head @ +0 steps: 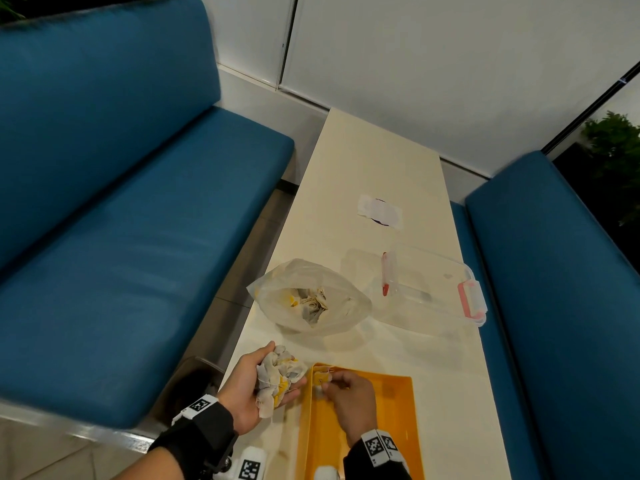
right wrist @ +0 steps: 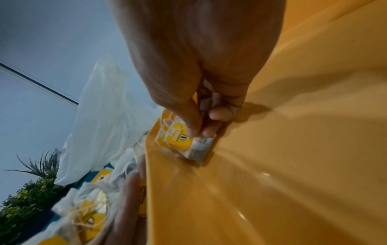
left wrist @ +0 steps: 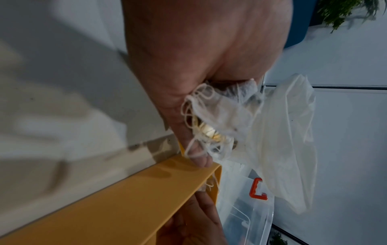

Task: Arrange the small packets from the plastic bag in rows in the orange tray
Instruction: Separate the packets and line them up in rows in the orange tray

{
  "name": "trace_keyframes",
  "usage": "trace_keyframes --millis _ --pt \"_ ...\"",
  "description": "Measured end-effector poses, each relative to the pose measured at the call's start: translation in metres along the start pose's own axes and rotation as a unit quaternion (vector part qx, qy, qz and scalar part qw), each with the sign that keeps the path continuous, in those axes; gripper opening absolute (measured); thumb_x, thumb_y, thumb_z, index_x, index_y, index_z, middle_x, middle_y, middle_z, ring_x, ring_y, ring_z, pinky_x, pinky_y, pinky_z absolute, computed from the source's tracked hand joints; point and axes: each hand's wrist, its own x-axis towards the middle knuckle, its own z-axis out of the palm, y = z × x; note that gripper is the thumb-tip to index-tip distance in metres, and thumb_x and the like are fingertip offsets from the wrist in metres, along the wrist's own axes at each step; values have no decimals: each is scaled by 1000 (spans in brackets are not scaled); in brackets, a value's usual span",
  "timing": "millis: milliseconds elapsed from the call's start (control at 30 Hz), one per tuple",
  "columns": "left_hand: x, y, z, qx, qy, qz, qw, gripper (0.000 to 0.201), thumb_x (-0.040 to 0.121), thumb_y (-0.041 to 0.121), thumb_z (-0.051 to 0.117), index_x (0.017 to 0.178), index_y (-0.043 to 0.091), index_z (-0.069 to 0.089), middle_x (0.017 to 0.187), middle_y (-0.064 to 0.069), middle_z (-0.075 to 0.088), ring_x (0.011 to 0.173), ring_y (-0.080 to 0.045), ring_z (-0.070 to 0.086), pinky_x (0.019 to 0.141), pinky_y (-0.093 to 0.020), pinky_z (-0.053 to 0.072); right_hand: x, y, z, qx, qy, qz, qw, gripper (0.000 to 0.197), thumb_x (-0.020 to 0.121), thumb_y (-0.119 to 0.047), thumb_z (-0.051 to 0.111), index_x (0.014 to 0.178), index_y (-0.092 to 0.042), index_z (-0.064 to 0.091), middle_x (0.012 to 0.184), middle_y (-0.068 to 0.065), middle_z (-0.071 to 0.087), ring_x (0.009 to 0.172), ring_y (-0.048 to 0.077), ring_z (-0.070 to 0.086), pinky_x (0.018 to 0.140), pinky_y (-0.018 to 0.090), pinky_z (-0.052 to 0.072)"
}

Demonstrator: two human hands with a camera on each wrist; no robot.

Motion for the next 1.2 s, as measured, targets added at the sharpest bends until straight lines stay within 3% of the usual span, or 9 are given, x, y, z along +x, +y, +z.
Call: trace_keyframes --millis 133,300,433,567,700,833,933,1033,1200 --pt "1 -4 -1 1 -4 -8 1000 52 101 43 52 133 2 60 120 -27 70 110 -42 67 107 -51 48 1 -3 7 -6 16 14 1000 17 76 -2 76 72 -18 75 72 0 75 75 20 71 69 34 59" --pt "0 -6 -1 3 -2 -10 1000 52 101 44 52 132 3 61 120 -26 71 112 -42 67 109 -52 46 -1 -5 13 3 39 29 999 11 79 -7 77 78 -19 75 72 -1 75 70 17 72 66 31 59" --pt "-4 -5 1 2 -6 -5 1000 52 101 44 50 130 2 62 120 -26 71 114 -42 66 108 -51 46 -4 -9 12 18 23 36 999 11 83 -3 74 80 -13 74 67 3 74 60 13 68 55 24 54" --pt "-8 2 4 -16 -9 7 1000 51 102 43 48 130 2 61 121 -27 69 117 -44 65 113 -54 41 -13 -19 -2 34 23 55 998 9 83 0 70 85 -8 71 70 7 74 61 16 70 52 23 52" --pt "-11 9 6 -28 -24 10 999 51 102 43 48 133 4 60 124 -28 68 120 -44 63 113 -55 41 -21 -36 -18 -32 44 -18 998 15 85 -7 68 85 -22 69 76 0 73 69 16 69 58 27 54" --pt "-15 10 12 -33 -45 3 998 54 102 44 48 135 2 59 127 -28 66 122 -44 62 115 -56 39 -30 -62 -23 -51 -17 -106 993 15 85 -15 70 88 -30 70 80 -4 72 74 13 68 66 25 56" --pt "-18 9 16 -29 -62 -1 998 56 102 44 49 135 1 58 129 -27 66 122 -43 63 111 -55 43 -33 -75 -20 -36 -71 -94 992 10 84 -19 75 91 -23 70 82 2 72 68 15 69 56 18 50" --pt "-18 10 17 -18 -64 -1 998 56 101 45 49 136 2 59 129 -26 66 121 -40 64 105 -53 48 -31 -77 -17 -10 -80 -73 994 8 84 -18 77 90 -17 72 85 10 72 59 12 64 52 15 46" --pt "-20 11 14 -3 -61 1 998 54 101 45 48 131 3 63 127 -24 68 116 -39 67 111 -55 43 -32 -79 -15 -22 -90 -91 992 4 85 -15 74 82 -13 73 76 7 73 60 11 62 52 18 45"
